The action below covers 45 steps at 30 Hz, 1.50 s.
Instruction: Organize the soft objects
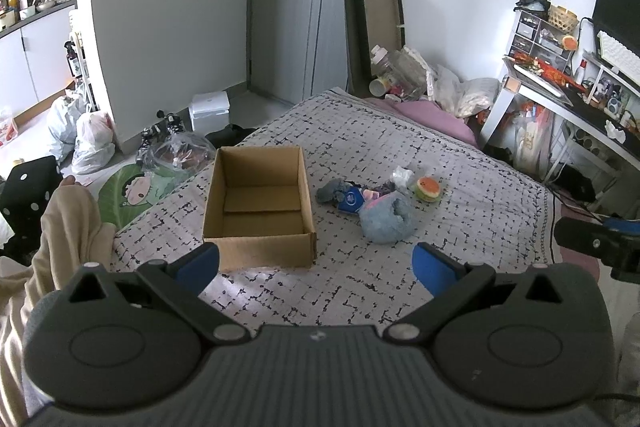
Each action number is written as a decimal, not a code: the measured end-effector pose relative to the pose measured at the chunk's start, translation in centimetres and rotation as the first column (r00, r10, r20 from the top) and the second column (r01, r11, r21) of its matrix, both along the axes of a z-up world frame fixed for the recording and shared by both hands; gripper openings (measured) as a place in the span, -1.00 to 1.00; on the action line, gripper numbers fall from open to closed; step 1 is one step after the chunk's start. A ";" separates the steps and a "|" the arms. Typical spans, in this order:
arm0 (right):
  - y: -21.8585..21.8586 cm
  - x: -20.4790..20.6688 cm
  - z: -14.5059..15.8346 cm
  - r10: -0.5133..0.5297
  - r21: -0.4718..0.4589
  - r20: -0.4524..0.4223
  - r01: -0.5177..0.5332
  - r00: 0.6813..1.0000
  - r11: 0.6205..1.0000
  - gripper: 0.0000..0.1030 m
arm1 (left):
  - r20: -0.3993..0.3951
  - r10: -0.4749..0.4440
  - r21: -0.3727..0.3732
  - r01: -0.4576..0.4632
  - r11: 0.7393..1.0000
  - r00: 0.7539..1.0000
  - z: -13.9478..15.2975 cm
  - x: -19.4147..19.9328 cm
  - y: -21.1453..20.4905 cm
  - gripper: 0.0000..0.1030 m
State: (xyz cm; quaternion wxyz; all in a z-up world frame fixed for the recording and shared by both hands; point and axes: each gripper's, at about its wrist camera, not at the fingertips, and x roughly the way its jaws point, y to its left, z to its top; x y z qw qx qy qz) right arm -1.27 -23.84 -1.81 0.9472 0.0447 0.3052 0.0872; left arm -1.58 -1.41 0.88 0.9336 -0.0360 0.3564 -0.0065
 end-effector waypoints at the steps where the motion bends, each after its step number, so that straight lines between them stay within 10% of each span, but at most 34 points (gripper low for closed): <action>1: 0.0 0.0 0.0 -0.002 -0.002 -0.001 0.002 1.000 1.000 1.00 | 0.001 0.000 0.000 0.000 1.000 1.000 -0.1 0.0 0.0 0.98; 45: -0.2 0.5 -0.7 -0.022 0.011 -0.030 0.023 0.999 1.000 1.00 | 0.002 -0.010 -0.026 0.010 1.000 1.000 -0.8 0.9 0.1 0.98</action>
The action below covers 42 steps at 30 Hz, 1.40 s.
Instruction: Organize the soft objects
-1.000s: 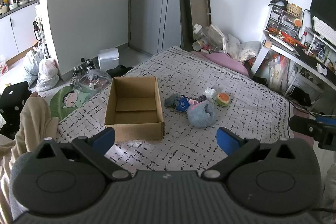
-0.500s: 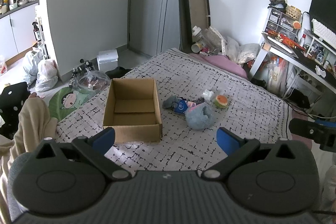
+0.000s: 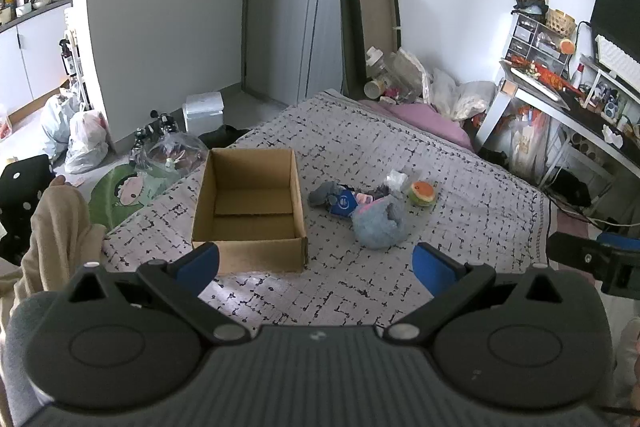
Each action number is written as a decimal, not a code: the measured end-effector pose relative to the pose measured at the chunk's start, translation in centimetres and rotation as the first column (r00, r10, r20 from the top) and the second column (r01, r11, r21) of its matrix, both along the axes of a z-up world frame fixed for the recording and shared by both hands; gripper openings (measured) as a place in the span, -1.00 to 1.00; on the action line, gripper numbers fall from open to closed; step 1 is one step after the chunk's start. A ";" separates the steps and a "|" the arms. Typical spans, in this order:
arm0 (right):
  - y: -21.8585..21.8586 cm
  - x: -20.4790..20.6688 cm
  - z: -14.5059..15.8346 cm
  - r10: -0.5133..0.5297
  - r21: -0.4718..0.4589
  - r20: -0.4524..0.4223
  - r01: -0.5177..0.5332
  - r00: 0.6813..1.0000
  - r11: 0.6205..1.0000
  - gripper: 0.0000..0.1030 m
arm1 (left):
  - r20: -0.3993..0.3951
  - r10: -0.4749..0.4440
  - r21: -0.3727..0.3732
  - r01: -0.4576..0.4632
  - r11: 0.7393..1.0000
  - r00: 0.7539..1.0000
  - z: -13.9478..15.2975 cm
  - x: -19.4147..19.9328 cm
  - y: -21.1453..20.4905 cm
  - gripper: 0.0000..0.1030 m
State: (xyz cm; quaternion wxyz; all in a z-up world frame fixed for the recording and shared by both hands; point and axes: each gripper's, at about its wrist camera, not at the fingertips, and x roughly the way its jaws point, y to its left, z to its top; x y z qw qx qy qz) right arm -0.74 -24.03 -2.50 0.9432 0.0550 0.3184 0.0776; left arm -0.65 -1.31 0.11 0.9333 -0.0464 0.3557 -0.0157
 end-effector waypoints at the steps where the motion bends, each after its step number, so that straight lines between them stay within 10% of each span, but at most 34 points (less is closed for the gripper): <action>1: 0.0 0.2 -0.1 -0.002 0.000 -0.003 0.002 1.000 1.000 1.00 | -0.002 -0.002 0.001 0.002 1.000 1.000 -0.1 0.1 0.0 0.98; 42: -3.2 10.2 -6.9 -0.113 0.153 -0.091 0.126 0.989 0.980 1.00 | -0.090 -0.092 -0.086 0.084 0.993 0.992 -7.3 12.1 -2.0 0.93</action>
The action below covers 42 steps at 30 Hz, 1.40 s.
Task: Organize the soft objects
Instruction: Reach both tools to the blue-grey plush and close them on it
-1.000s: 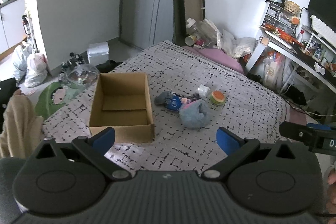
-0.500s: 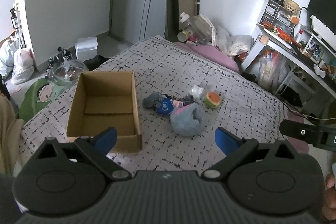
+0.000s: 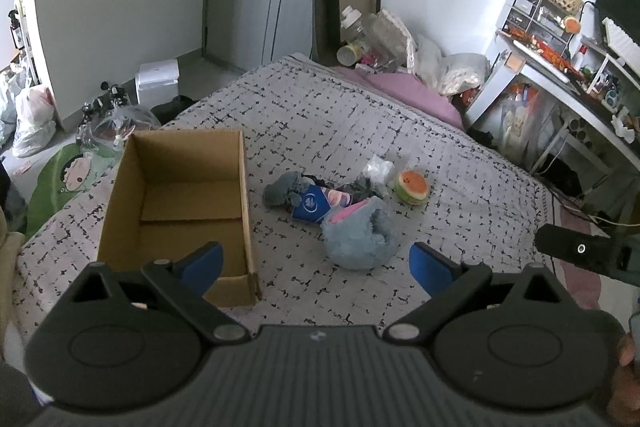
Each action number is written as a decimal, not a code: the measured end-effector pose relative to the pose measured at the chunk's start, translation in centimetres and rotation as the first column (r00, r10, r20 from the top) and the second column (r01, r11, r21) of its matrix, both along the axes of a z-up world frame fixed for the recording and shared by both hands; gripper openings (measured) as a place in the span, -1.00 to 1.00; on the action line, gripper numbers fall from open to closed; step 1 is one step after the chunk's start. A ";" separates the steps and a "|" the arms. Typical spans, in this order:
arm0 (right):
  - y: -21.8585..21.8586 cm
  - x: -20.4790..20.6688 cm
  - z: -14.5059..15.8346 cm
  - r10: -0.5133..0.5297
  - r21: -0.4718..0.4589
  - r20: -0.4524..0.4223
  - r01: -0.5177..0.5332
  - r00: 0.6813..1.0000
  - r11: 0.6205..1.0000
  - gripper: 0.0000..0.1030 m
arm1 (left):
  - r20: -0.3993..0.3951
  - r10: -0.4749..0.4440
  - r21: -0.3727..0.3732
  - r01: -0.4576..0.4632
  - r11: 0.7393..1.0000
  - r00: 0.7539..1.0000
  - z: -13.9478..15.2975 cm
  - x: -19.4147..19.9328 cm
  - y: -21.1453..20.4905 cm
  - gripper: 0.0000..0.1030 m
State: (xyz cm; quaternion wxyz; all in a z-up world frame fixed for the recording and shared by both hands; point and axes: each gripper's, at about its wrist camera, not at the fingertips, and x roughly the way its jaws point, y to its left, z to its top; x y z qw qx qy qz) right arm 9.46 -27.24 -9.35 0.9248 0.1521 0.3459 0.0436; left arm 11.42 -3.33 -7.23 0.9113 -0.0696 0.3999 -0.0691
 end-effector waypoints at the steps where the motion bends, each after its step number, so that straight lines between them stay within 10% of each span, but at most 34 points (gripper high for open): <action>1: 0.0 0.2 -0.2 -0.001 0.005 -0.005 0.001 1.000 1.000 1.00 | -0.002 -0.003 -0.001 0.003 1.000 1.000 -0.2 0.3 0.0 0.93; 42: -2.0 11.4 -12.8 -0.058 0.394 -0.295 0.177 0.954 0.902 0.51 | -0.203 -0.133 -0.138 0.106 0.985 0.970 -11.0 12.4 -5.0 -0.16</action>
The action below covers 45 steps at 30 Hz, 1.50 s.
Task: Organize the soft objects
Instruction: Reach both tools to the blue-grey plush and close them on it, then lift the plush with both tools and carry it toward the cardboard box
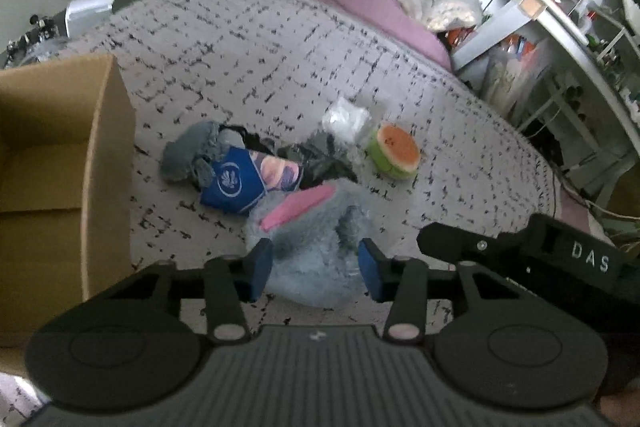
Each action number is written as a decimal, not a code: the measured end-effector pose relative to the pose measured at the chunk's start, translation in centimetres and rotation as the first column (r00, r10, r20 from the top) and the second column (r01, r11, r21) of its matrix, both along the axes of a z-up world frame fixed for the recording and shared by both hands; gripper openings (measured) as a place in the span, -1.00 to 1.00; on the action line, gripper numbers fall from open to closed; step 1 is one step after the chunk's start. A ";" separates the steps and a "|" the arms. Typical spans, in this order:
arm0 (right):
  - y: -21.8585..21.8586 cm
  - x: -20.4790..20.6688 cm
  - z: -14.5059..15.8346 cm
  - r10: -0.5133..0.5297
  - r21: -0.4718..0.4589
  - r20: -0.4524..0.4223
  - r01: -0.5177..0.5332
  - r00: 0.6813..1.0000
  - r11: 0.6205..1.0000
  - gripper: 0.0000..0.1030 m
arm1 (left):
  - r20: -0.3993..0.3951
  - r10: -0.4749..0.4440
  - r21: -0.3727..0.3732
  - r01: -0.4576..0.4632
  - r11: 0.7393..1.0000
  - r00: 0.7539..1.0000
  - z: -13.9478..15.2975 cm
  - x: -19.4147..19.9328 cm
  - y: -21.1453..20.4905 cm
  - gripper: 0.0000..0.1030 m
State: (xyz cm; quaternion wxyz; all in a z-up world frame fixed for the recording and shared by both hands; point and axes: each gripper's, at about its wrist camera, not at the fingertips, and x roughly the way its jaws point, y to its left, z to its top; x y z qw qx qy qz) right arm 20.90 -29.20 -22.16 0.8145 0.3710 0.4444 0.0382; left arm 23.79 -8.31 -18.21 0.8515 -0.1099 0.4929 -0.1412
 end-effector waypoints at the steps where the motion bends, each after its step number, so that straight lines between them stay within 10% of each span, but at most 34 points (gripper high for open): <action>1: 0.0 0.2 -0.3 -0.004 0.013 -0.011 0.004 1.000 1.000 0.50 | -0.013 0.002 -0.001 -0.002 1.000 1.000 -0.4 0.2 0.0 -0.19; 15: 1.4 2.8 -2.8 0.045 0.088 -0.030 -0.042 0.999 0.995 0.44 | -0.024 0.031 0.033 -0.030 0.999 0.999 -1.5 2.0 0.6 -0.52; 25: 2.3 3.2 -3.6 0.068 0.126 -0.014 -0.065 0.998 0.990 -0.41 | -0.035 0.059 0.021 -0.059 0.998 0.998 -1.1 1.3 0.9 -0.57; 45: 2.6 -1.9 3.5 0.096 0.071 0.151 -0.108 0.984 0.992 -0.45 | 0.095 0.054 0.006 -0.055 0.998 0.994 5.8 -4.0 0.9 -0.57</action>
